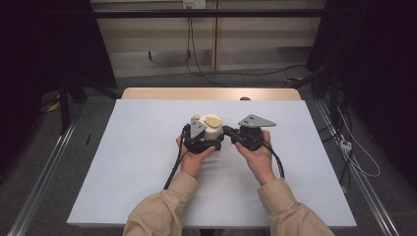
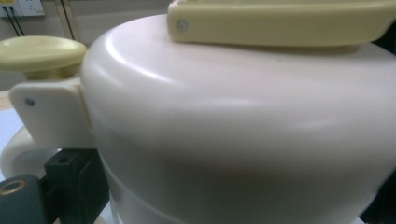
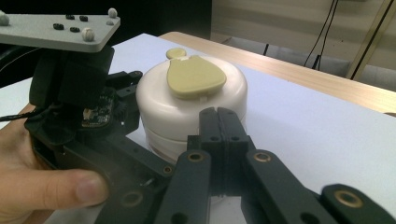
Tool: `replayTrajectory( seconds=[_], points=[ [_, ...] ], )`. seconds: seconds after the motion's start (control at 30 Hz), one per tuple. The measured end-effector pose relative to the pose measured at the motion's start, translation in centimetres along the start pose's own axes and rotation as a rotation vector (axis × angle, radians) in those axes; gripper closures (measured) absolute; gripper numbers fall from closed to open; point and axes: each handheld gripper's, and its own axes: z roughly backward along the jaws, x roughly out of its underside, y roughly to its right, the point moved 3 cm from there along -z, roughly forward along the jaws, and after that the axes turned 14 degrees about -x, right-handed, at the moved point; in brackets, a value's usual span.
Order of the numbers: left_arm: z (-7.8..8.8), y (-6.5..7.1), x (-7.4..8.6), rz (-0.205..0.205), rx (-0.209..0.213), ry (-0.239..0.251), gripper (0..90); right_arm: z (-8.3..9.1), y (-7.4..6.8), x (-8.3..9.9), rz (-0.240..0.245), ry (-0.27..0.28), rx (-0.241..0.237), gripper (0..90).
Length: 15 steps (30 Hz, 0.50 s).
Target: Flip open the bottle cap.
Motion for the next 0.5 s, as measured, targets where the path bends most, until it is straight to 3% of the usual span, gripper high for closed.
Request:
replayTrajectory(
  seconds=[0.5],
  points=[
    [-0.02,-0.01,-0.01,-0.003,-0.003,0.002,5.2,-0.75,-0.09,-0.48,0.009,-0.014,-0.01,90.0]
  ],
)
